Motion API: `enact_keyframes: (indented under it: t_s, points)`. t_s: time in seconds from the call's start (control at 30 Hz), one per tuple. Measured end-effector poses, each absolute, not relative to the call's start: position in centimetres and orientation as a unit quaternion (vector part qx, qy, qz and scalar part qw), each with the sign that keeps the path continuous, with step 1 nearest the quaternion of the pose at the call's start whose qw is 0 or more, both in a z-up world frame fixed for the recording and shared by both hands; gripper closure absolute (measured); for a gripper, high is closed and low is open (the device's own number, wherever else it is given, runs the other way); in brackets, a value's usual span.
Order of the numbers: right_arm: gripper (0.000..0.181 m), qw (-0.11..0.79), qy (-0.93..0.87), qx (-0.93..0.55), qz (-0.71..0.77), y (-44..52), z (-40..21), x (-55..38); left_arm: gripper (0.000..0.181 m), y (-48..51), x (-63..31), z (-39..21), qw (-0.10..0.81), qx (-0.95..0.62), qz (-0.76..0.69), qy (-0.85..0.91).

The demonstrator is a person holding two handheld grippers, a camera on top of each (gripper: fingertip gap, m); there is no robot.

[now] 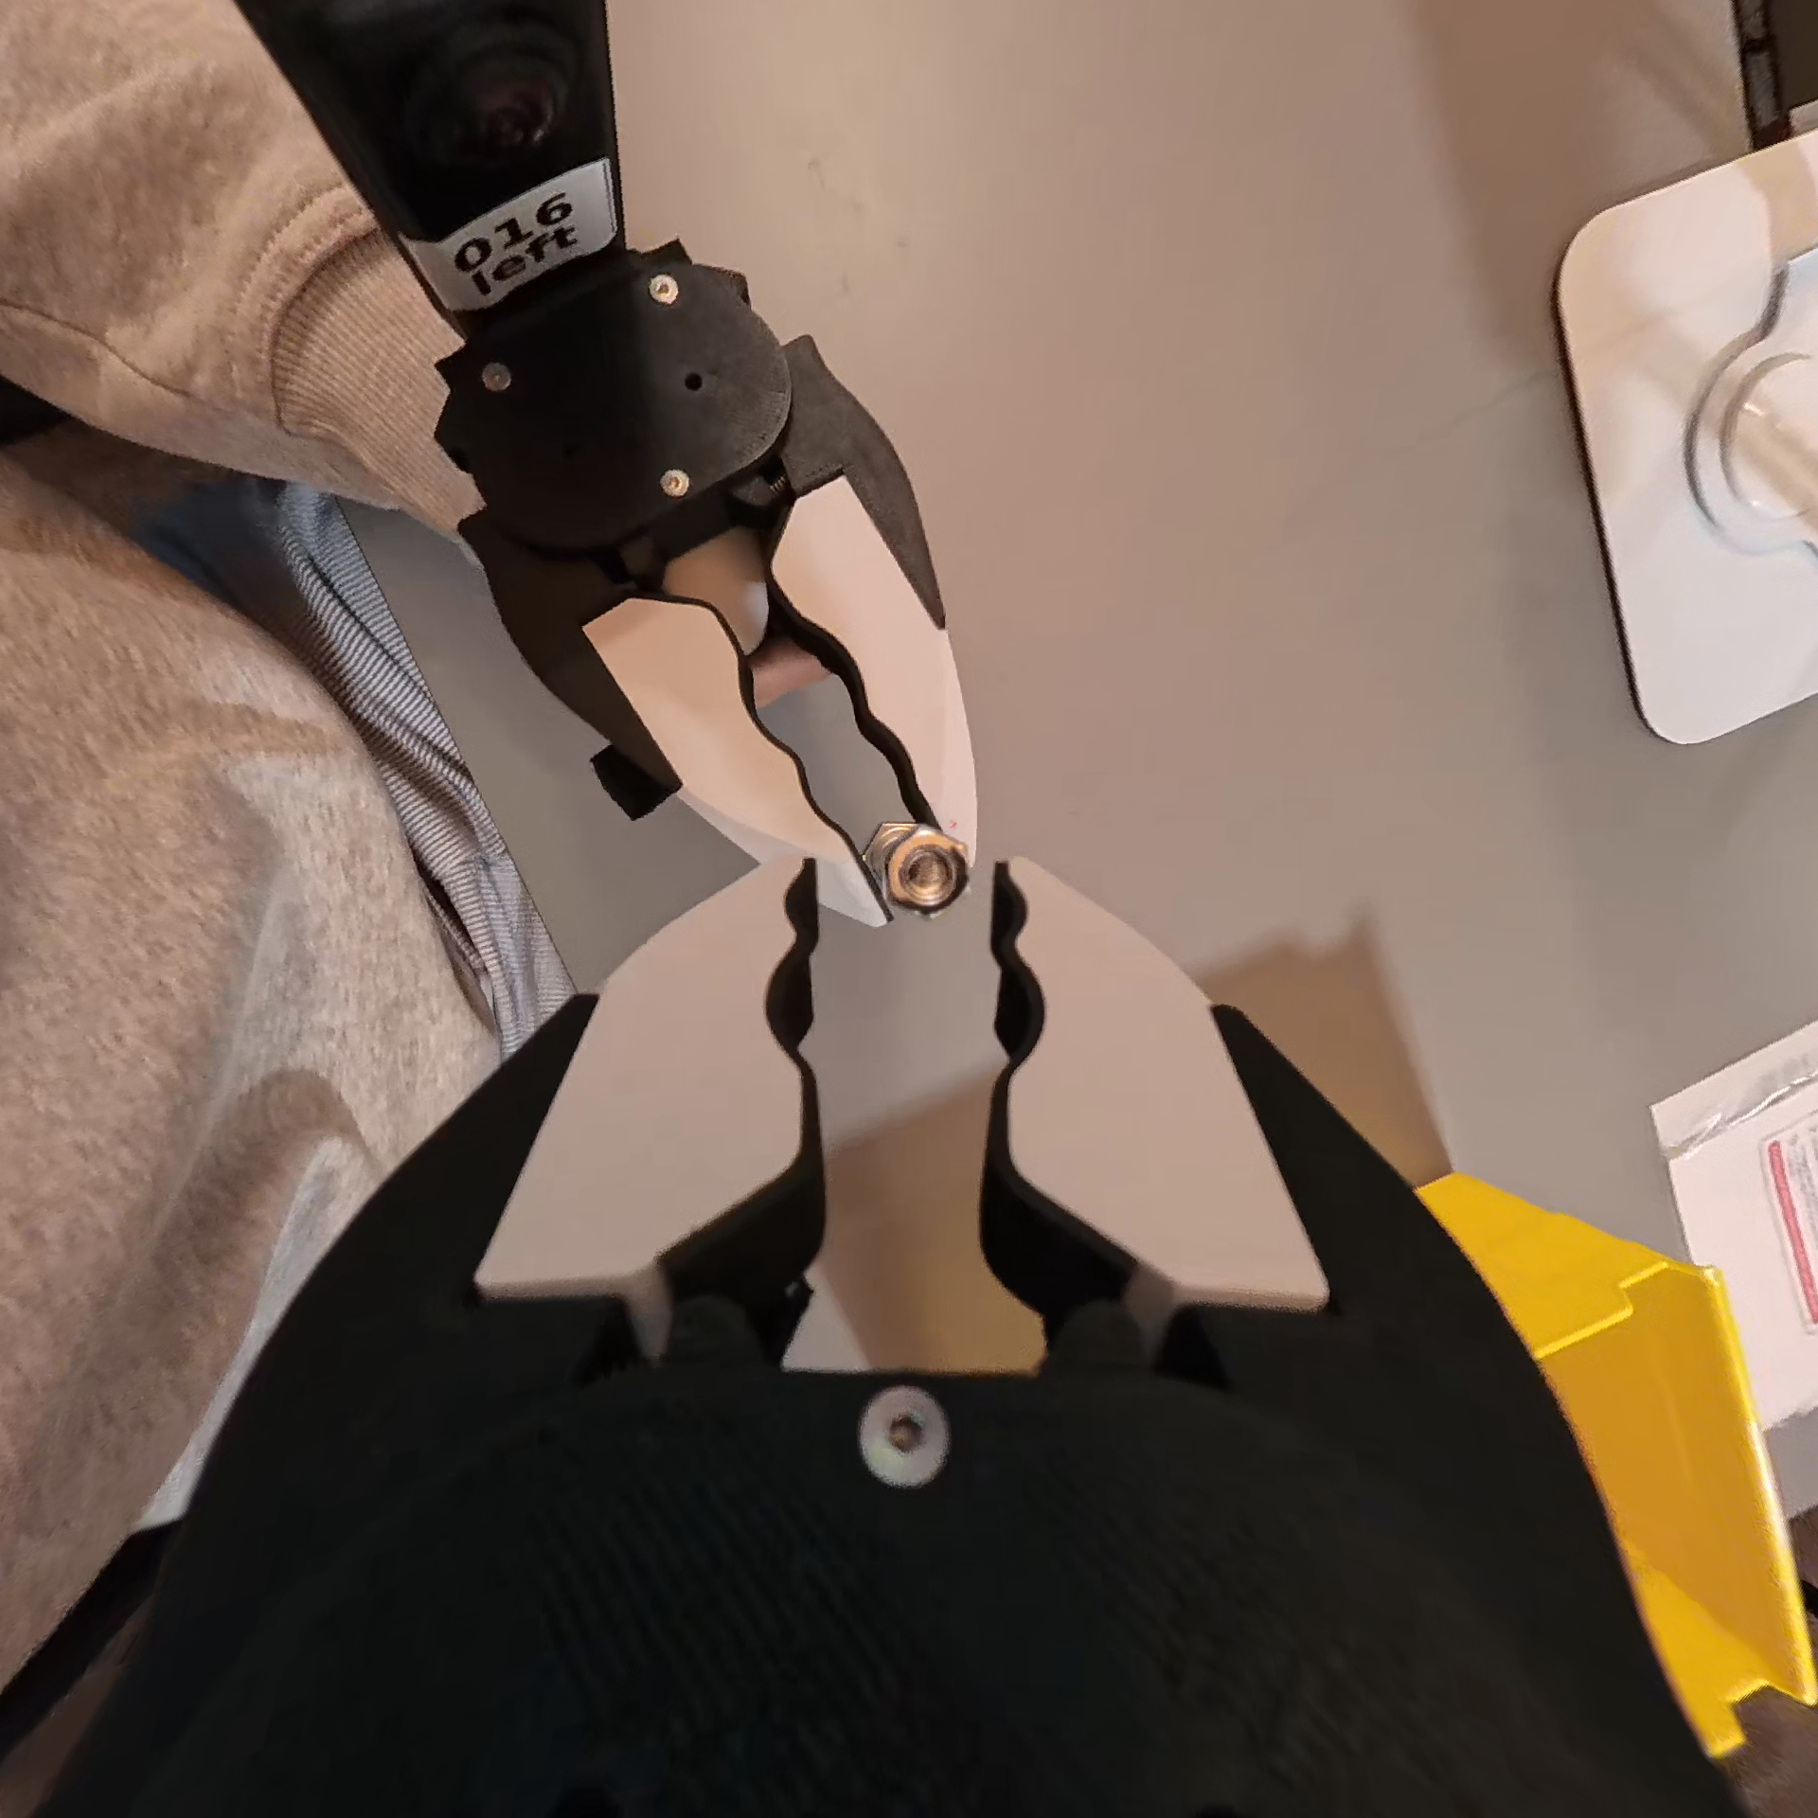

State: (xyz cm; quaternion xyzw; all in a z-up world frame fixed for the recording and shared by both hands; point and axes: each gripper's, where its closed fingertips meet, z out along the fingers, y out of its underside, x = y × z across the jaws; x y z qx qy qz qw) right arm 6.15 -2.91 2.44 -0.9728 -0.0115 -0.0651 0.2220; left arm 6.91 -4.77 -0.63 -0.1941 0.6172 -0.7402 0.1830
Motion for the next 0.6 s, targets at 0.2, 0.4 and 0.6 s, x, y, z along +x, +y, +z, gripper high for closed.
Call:
enact_keyframes:
  t_s: [0.2,0.4,0.6]
  points:
    - [0.143,0.328,0.026,-0.938,-0.107,-2.8,4.0,7.0,0.163,-4.0,7.5,-0.2,0.195,-0.211,-0.742,0.606]
    - [0.148,0.498,0.057,-0.851,-0.157,-2.4,5.0,8.0,0.163,-3.0,8.3,0.1,0.225,-0.226,-0.739,0.593]
    - [0.145,0.612,0.075,-0.770,-0.164,-2.8,3.5,8.7,0.163,-2.4,8.9,-0.1,0.232,-0.237,-0.738,0.587]
